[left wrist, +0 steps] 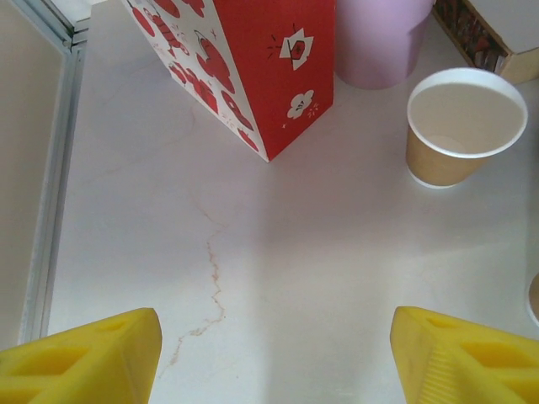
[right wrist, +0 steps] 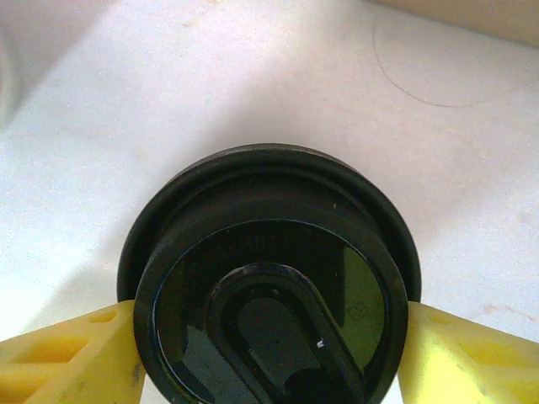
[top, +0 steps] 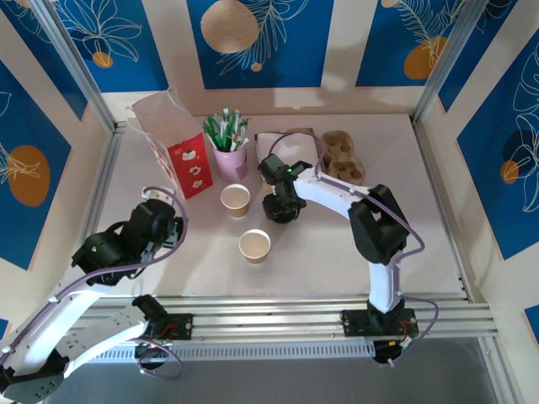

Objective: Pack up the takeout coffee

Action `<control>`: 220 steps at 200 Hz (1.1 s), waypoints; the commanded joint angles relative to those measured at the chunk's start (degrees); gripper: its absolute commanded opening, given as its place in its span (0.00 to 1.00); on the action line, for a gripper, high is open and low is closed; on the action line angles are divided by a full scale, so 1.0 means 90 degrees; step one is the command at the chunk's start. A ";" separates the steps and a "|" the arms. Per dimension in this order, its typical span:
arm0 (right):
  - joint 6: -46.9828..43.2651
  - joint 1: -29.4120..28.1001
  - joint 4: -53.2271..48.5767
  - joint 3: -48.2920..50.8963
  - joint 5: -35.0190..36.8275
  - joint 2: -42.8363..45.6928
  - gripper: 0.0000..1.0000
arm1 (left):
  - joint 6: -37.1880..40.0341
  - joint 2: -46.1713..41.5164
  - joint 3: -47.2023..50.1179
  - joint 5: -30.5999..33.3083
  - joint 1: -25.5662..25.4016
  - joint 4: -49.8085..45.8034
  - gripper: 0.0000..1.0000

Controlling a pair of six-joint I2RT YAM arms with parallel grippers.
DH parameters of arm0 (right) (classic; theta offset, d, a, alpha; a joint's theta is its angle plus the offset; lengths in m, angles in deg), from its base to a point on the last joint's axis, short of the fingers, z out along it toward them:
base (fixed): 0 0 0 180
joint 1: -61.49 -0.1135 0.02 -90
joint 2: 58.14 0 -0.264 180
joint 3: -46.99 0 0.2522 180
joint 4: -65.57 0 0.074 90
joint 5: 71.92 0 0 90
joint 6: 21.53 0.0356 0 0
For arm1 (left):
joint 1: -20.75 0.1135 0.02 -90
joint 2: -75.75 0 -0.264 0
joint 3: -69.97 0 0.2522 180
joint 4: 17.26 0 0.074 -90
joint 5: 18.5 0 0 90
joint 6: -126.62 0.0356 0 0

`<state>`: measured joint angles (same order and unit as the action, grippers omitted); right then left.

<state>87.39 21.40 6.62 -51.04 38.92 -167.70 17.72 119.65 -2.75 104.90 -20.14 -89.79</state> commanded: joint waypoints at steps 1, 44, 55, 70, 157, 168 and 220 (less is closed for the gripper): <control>-0.0040 -0.0117 -0.0345 0.0118 -0.0036 0.0668 0.70 | 0.0222 -0.0106 0.0182 0.0231 0.0060 0.0271 0.72; -0.0056 -0.0584 -0.0801 0.0135 -0.0078 0.1422 0.70 | 0.0327 -0.0236 0.0526 0.0297 0.0060 0.0714 0.72; -0.0017 -0.0707 -0.0879 0.0135 -0.0105 0.1560 0.70 | 0.0327 -0.0285 0.0605 0.0304 0.0060 0.0790 0.72; -0.0031 -0.0931 -0.0966 0.0134 -0.0190 0.1709 0.70 | 0.0315 -0.0335 0.0707 0.0303 0.0060 0.0855 0.73; 0.0110 -0.2224 -0.1265 -0.0059 -0.0473 0.1322 0.70 | 0.0273 -0.0522 0.0897 0.0204 0.0092 0.0868 0.73; 0.0122 -0.2297 -0.1259 -0.0086 -0.0423 0.1229 0.70 | 0.0279 -0.0522 0.0903 0.0204 0.0090 0.0865 0.73; 0.0140 -0.2381 -0.1209 -0.0170 -0.0375 0.0819 0.69 | 0.0287 -0.0530 0.0925 0.0182 0.0114 0.0865 0.73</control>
<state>87.67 0.35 -2.96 -50.91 35.84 -159.06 19.64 115.26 4.96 106.28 -19.87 -82.66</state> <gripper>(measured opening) 0.695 0.735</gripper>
